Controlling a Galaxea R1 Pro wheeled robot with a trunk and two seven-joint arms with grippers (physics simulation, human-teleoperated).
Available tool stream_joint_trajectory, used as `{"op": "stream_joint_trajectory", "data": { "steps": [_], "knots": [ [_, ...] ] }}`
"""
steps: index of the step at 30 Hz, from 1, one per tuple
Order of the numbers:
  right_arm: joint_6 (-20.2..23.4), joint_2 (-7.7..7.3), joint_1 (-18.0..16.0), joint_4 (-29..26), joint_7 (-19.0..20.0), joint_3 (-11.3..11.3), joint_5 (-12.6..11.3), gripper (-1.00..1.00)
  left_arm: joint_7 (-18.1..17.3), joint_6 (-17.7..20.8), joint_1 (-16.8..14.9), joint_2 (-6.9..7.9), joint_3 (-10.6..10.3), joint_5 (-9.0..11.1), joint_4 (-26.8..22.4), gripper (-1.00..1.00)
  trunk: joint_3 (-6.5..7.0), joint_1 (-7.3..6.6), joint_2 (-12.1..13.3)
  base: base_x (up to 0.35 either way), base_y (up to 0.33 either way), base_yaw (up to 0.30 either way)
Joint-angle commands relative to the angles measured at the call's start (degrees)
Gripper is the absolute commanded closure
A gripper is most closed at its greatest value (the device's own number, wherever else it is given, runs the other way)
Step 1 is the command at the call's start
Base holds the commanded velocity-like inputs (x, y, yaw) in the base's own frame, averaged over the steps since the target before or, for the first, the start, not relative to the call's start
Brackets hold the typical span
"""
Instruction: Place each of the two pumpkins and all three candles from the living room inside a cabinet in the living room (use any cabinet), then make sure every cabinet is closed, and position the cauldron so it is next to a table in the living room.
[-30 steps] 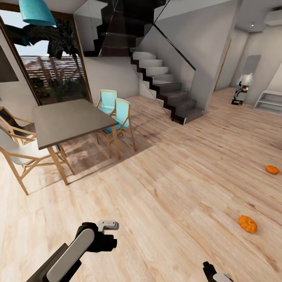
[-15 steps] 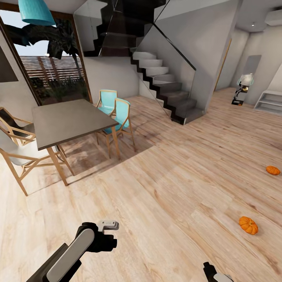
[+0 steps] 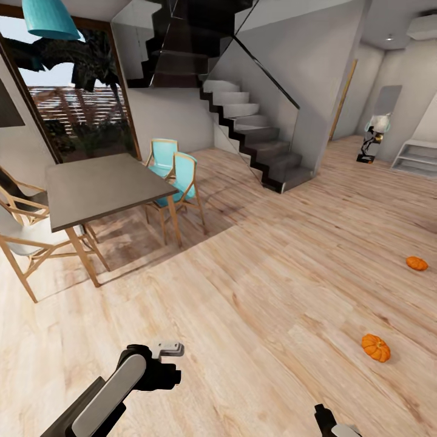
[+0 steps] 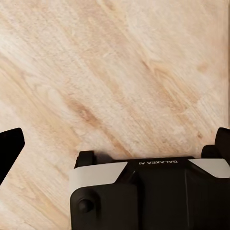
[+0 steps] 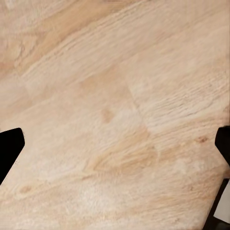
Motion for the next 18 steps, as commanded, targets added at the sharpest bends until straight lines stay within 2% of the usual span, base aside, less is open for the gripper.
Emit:
{"op": "stream_joint_trajectory", "data": {
  "steps": [1, 6, 13, 18],
  "knots": [
    [-0.3, -0.05, 0.0, 0.0, -0.1, 0.5, -0.5, -1.0, 0.6, 0.1, -0.1, 0.04, -0.1, 0.5, -0.1, -1.0, -0.06, 0.02, 0.0, 0.237, -0.082, 0.0],
    [-0.3, -0.06, 0.0, 0.2, 0.3, 0.5, -0.5, -1.0, 0.6, 0.1, -0.1, 0.05, -0.2, 0.5, -0.1, -1.0, -0.06, 0.02, 0.0, 0.26, -0.04, 0.0],
    [-0.3, -0.04, 0.0, 0.2, 0.4, 0.5, -0.5, -1.0, 0.6, 0.1, -0.1, 0.05, -0.2, 0.5, -0.1, -1.0, -0.06, 0.02, 0.0, 0.165, -0.119, -0.002],
    [-0.3, -0.04, 0.0, 0.2, 0.4, 0.5, -0.5, -1.0, 0.6, 0.1, -0.1, 0.05, -0.2, 0.5, -0.1, -1.0, -0.15, 0.02, 0.0, 0.122, -0.037, -0.155]
  ]
}}
